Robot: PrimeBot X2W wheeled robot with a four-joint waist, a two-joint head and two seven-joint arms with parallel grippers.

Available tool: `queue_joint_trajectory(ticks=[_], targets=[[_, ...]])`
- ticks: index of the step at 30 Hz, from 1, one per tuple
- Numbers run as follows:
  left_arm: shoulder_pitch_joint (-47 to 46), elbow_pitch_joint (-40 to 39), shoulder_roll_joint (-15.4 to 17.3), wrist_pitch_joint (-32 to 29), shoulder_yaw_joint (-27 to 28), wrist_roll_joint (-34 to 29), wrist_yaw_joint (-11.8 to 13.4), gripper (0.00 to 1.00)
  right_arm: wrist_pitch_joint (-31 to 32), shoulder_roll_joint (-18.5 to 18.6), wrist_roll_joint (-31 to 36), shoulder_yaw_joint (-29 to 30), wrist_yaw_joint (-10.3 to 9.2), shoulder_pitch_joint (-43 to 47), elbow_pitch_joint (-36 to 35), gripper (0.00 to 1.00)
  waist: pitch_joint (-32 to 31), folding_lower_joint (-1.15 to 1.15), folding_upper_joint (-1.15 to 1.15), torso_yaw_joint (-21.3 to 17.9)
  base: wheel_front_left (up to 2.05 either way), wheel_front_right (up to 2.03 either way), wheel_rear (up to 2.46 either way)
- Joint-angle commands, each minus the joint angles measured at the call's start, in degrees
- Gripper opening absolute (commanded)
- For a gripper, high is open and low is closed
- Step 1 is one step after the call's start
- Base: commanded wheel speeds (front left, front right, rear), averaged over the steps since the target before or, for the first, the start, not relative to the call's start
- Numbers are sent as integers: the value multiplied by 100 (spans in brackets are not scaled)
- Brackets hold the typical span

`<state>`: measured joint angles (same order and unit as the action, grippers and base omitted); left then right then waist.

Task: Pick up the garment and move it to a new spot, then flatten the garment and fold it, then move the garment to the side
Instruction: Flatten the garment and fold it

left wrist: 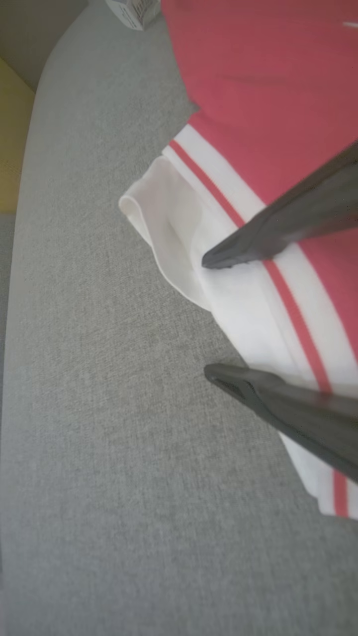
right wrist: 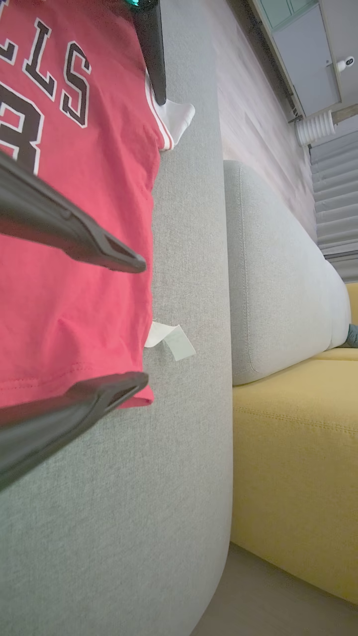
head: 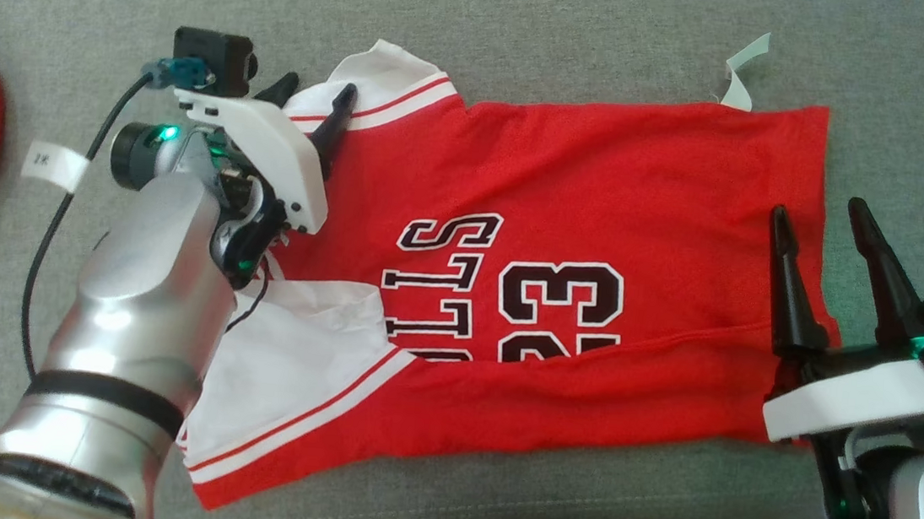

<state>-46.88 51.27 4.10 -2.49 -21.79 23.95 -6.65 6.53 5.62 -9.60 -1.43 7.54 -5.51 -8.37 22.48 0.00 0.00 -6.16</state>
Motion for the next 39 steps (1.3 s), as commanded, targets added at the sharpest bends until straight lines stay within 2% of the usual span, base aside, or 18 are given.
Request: queue_joint_trajectory(ticks=[1, 2, 3, 4, 9, 15, 23, 29, 34, 39], targets=[[-129, 63, 99, -56, 59, 45, -10, 91, -43, 24, -40, -112, -5, -99, -156, 100, -7, 0, 0, -4, 0, 0, 0], [-154, 153, 88, -55, 21, 51, -20, 61, -33, 30, -45, -98, -5, -100, -144, 100, -11, 0, 0, -6, 0, 0, 0], [-180, 228, 82, -41, -29, 43, -30, 21, -23, 43, -49, -83, -5, -101, -136, 100, -18, 0, 0, -8, 0, 0, 0], [-201, 296, 75, -25, -79, 36, -39, 0, -10, 59, -46, -59, -5, -101, -126, 100, -28, 0, 0, -8, 0, 0, 0], [-305, 547, 65, 151, -390, -135, -61, 0, 64, 129, -51, 82, -5, -110, -103, 100, -75, 0, 0, 38, 0, 0, 0], [-425, 722, 30, 509, -514, -175, -58, 0, 111, 138, -59, 160, -5, -113, -88, 100, -140, 0, 0, 90, 0, 0, 0], [-692, 628, 26, 1246, -503, -227, 125, 0, 99, 140, -83, 325, -5, -135, -30, 100, -163, 0, 0, 154, 0, 0, 0], [-782, 432, 34, 1520, -519, -259, 202, 0, 132, 274, -124, 508, -5, -301, 150, 100, -200, 0, 0, 205, 0, 0, 0], [-778, 284, 36, 1551, -565, -262, 221, 0, 346, 541, -232, 562, -5, -823, 556, 100, -139, 0, 0, 213, 0, 0, 0], [-739, 160, 14, 1536, -646, -249, 216, 0, 682, 814, -439, 485, -5, -1469, 1267, 100, -23, 0, 0, 313, 0, 0, 0]])
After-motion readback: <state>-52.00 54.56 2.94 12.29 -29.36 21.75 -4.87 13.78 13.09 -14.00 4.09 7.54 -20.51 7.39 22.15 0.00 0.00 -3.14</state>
